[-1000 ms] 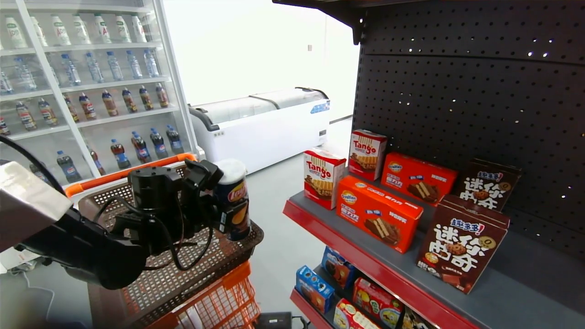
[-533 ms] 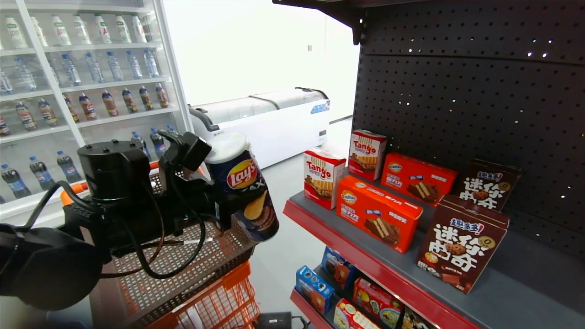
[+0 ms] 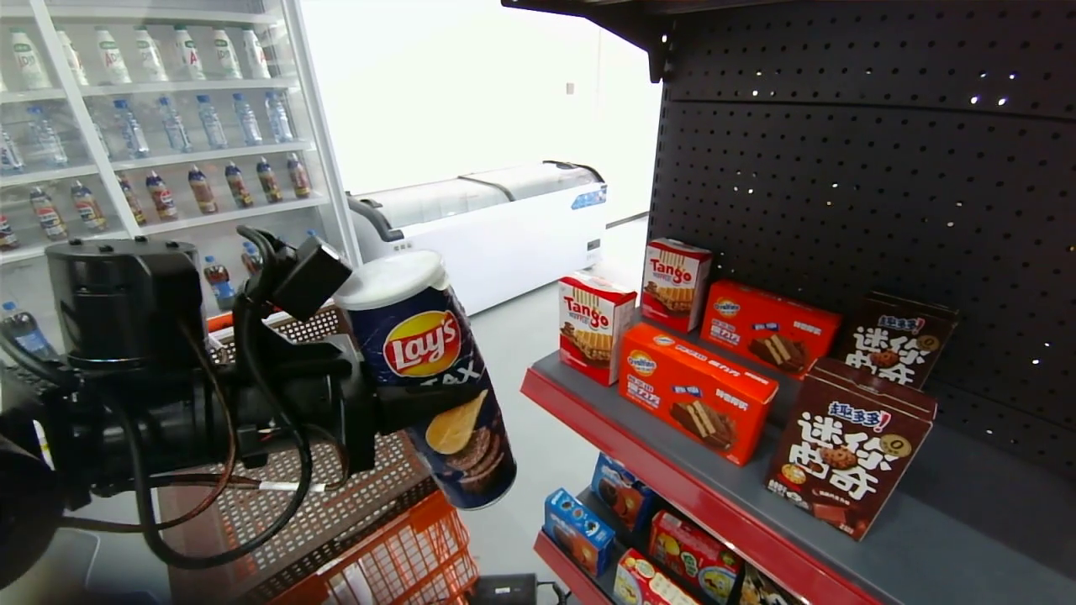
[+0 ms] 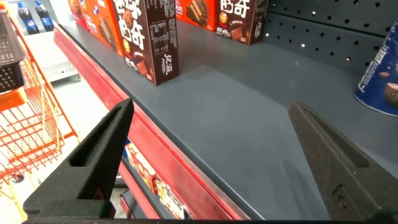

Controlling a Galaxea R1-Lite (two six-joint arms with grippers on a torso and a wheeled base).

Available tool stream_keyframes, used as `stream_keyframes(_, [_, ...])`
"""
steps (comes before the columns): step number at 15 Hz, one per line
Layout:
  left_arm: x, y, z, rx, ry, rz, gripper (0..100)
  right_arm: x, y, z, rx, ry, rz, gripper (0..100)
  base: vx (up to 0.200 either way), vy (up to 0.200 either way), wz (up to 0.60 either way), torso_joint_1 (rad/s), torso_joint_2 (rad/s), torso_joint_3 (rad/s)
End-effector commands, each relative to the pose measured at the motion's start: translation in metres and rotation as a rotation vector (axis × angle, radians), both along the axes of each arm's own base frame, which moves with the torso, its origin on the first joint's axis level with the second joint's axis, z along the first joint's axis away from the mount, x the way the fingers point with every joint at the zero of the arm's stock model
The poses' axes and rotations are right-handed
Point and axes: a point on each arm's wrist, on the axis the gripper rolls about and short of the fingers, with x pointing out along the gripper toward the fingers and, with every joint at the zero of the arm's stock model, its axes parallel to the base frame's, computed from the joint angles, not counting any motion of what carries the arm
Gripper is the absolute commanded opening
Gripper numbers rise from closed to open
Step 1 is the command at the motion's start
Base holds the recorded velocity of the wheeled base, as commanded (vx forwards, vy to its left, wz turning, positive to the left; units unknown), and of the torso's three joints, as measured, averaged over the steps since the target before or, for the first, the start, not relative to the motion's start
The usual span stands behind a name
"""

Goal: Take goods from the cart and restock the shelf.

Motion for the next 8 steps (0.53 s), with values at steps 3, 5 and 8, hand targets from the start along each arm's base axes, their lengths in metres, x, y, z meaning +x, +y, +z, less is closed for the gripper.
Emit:
stream_keyframes(3, [-0.022,-0.011,0.025,-0.026,-0.044,-0.107,0,0.000,0.000,0.000,0.000,-0.001,0.000,100,0.000,0.000,0.00,0.000,0.00,0.000])
stream_keyframes(5, [-0.031,-0.016,0.026,-0.020,-0.026,-0.143,0,0.000,0.000,0.000,0.000,-0.001,0.000,100,0.000,0.000,0.00,0.000,0.00,0.000])
stream_keyframes(8, [-0.050,-0.017,0.028,0.011,-0.017,-0.195,0,0.000,0.000,0.000,0.000,-0.001,0.000,100,0.000,0.000,0.00,0.000,0.00,0.000])
